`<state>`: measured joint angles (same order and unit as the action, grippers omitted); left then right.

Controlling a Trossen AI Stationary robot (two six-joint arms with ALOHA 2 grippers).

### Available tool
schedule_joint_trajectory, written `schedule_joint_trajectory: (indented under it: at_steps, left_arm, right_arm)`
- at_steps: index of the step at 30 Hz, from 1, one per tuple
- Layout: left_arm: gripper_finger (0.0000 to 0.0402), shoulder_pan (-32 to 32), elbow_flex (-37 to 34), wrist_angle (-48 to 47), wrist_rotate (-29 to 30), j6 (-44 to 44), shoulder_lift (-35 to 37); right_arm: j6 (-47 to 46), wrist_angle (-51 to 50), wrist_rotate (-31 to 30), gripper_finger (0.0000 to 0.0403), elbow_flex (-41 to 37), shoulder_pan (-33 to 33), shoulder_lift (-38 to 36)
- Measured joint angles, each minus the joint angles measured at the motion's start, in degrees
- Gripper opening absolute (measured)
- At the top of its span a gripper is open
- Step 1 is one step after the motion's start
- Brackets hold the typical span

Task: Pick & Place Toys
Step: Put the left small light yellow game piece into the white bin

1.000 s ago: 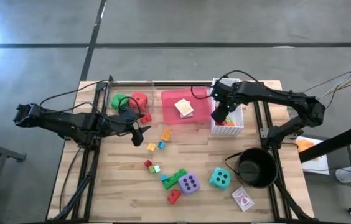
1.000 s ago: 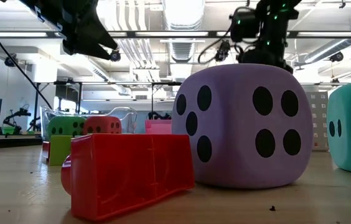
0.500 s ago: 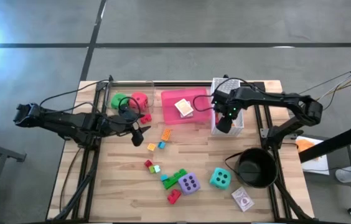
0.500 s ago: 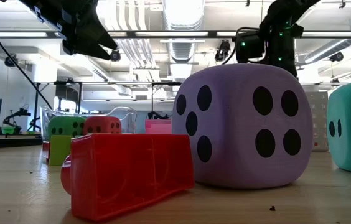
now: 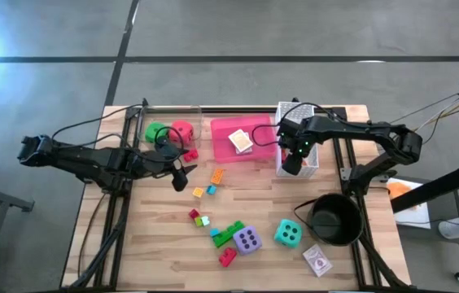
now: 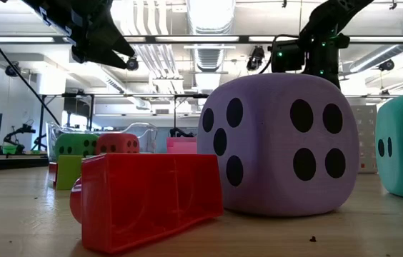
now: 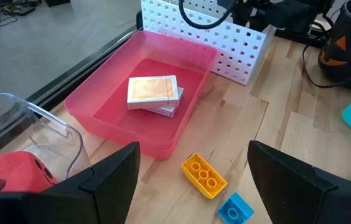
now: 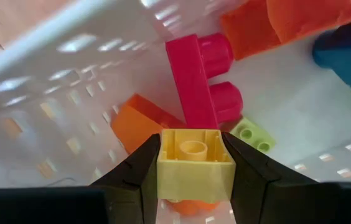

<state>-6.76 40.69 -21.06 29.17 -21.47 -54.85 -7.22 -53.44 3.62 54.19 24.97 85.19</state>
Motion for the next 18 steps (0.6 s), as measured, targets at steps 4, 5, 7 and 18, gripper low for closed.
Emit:
schedule_joint_trajectory:
  at_steps: [4,5,7,18]
  left_arm:
    - [0.03,0.0,0.0,0.0,0.0,0.0,0.0]
    - [0.03,0.0,0.0,0.0,0.0,0.0,0.0]
    - [0.03,0.0,0.0,0.0,0.0,0.0,0.0]
    - [0.03,0.0,0.0,0.0,0.0,0.0,0.0]
  right_arm:
    - [0.3,0.2,0.1,0.0128,0.0,0.0,0.0]
    - [0.4,0.3,0.1,0.0128,0.0,0.0,0.0]
    - [0.4,0.2,0.1,0.0128,0.0,0.0,0.0]
    - [1.4,0.3,0.1,0.0128,0.0,0.0,0.0]
